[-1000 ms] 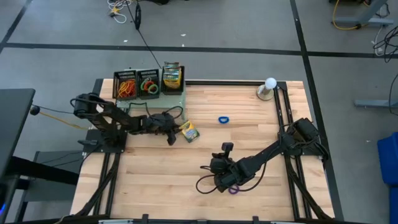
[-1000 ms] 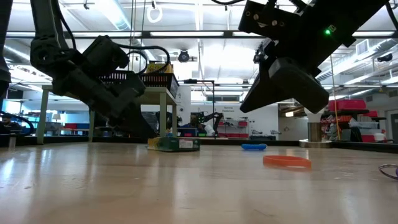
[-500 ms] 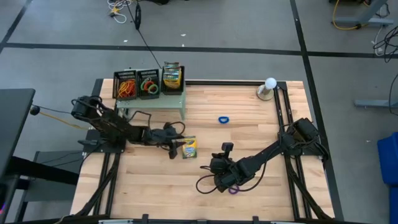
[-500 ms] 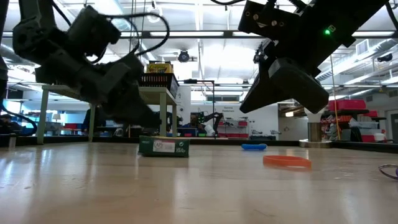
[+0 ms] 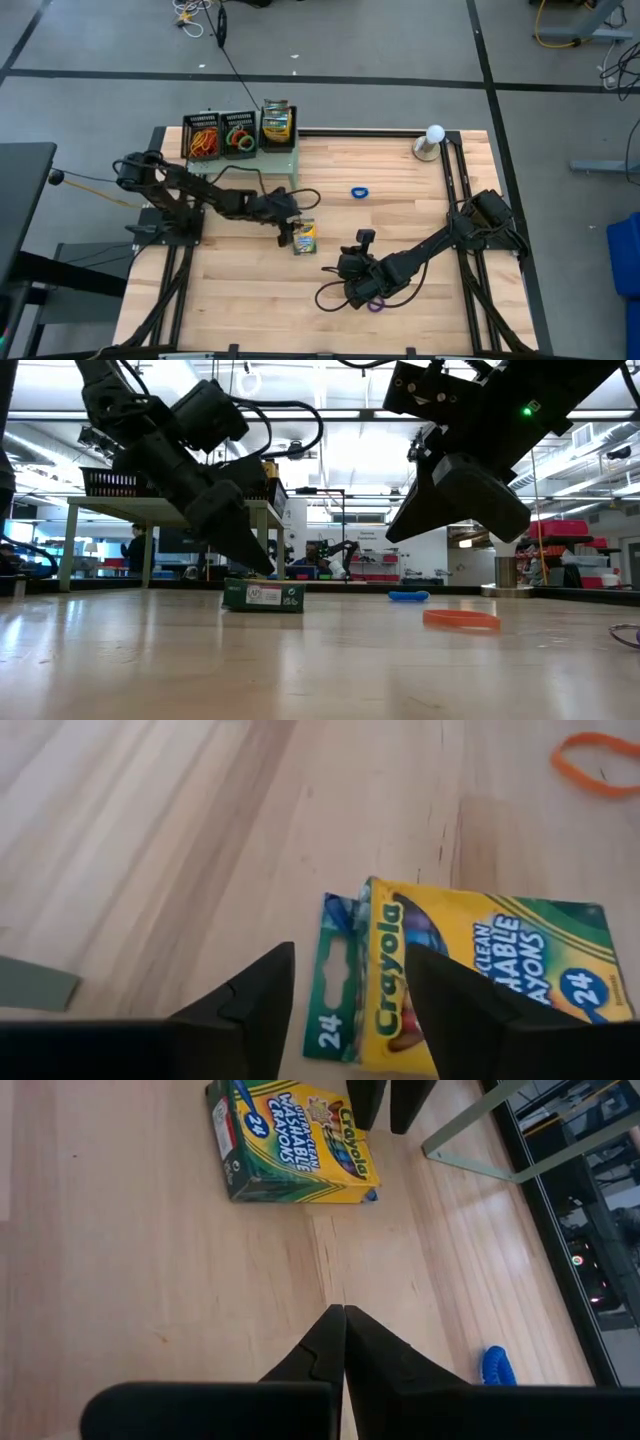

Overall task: Pick & Place Office Desk Supplies
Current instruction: Put the crayon box into the right black bin on the shelf

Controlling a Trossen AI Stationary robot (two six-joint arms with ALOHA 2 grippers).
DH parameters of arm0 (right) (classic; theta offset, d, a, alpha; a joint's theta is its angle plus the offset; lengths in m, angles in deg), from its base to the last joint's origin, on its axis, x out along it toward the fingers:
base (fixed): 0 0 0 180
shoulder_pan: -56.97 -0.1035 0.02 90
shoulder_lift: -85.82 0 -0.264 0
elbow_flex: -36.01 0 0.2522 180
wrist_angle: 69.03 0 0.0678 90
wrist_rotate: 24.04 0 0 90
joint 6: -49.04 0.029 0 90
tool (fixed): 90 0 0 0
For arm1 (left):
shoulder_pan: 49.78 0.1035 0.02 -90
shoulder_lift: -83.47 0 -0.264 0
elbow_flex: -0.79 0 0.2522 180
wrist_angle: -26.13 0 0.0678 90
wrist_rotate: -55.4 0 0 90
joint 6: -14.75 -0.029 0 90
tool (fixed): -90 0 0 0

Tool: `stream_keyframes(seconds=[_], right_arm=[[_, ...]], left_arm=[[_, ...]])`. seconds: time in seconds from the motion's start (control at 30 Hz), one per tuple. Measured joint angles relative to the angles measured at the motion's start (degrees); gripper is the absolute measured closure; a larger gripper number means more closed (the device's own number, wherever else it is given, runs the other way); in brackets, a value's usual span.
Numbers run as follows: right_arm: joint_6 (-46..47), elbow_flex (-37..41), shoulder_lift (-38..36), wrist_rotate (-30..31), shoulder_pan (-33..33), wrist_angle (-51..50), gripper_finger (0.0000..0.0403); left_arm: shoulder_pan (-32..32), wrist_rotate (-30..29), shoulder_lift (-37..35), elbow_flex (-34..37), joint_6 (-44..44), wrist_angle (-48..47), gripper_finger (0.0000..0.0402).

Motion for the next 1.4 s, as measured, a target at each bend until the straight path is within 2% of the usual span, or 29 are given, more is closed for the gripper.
stream_keyframes(seconds=[0.23,0.37,0.6,0.7,0.87,0.93,1.0,1.23,1.4], right_arm=[[0.0,0.0,0.0,0.0,0.0,0.0,0.0392],[0.0,0.0,0.0,0.0,0.0,0.2,0.0392],[-0.2,0.0,0.0,0.0,0.0,0.7,0.0392],[-0.2,0.0,0.0,0.0,0.0,0.8,0.0392],[-0.2,0.0,0.0,0.0,0.0,0.9,0.0392],[-0.2,0.0,0.0,0.0,0.0,0.9,0.0392],[-0.2,0.0,0.0,0.0,0.0,1.0,0.0392],[-0.2,0.0,0.0,-0.1,0.0,1.0,0.0392],[-0.2,0.0,0.0,-0.2,0.0,1.0,0.0392]], left_arm=[[2.9,6.5,0.0,0.0,-0.3,-1.5,0.0225],[3.0,6.7,0.9,0.0,-0.7,-2.6,0.0221],[3.3,11.1,3.8,-0.2,-1.9,0.0,0.0218],[3.3,11.9,4.1,-0.2,-2.0,0.0,0.0245],[3.2,13.8,3.8,-0.2,-3.3,-0.5,0.0331],[3.2,13.5,2.7,-0.1,-5.7,-2.1,0.0371],[3.2,12.4,0.9,0.1,-7.3,-4.3,0.0390],[-0.5,7.5,-10.3,0.2,-10.9,-12.1,0.0394],[-5.0,0.9,-18.4,0.1,-12.1,-16.5,0.0395]])
